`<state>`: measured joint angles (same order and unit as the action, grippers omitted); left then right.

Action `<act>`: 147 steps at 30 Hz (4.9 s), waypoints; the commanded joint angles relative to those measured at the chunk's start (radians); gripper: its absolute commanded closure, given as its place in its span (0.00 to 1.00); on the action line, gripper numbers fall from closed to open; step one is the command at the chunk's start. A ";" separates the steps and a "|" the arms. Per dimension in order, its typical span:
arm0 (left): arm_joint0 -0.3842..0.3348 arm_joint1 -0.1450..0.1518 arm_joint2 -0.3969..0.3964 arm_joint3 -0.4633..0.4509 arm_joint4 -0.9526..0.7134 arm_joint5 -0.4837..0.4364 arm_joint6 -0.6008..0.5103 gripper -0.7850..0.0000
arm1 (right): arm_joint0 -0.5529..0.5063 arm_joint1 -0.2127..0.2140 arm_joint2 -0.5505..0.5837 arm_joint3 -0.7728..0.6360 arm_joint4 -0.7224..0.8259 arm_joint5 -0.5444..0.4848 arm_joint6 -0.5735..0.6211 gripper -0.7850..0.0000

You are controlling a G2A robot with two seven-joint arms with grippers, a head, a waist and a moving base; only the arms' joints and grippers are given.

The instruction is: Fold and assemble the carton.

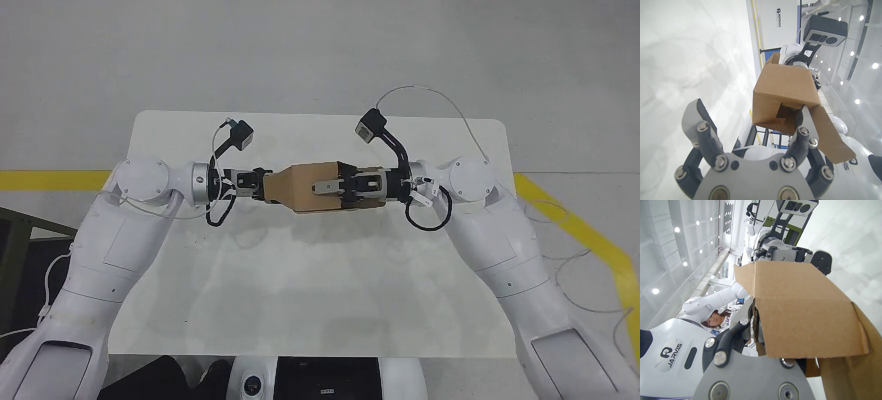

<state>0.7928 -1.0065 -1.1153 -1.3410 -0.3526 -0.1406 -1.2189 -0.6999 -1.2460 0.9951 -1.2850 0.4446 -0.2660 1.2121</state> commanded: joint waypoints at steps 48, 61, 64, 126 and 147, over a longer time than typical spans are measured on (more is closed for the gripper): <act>0.046 0.027 -0.055 -0.068 0.141 -0.003 0.090 0.00 | -0.050 0.041 0.084 -0.104 -0.081 0.109 -0.077 1.00; 0.031 0.018 -0.014 -0.070 0.114 -0.004 0.069 0.00 | -0.035 0.027 0.052 -0.080 0.012 0.061 -0.063 1.00; 0.029 0.016 -0.008 -0.072 0.105 -0.004 0.067 0.00 | -0.030 0.023 0.039 -0.071 0.028 0.049 -0.058 1.00; 0.030 -0.026 0.041 0.020 -0.181 -0.091 0.038 0.00 | -0.022 -0.021 0.013 0.024 0.232 -0.062 0.004 1.00; 0.024 -0.034 0.047 0.021 -0.172 -0.078 0.019 0.00 | -0.018 -0.028 0.016 0.035 0.223 -0.061 0.013 1.00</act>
<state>0.8167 -1.0401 -1.0686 -1.3211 -0.5264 -0.2188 -1.1998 -0.7176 -1.2743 1.0102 -1.2498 0.6684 -0.3271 1.2262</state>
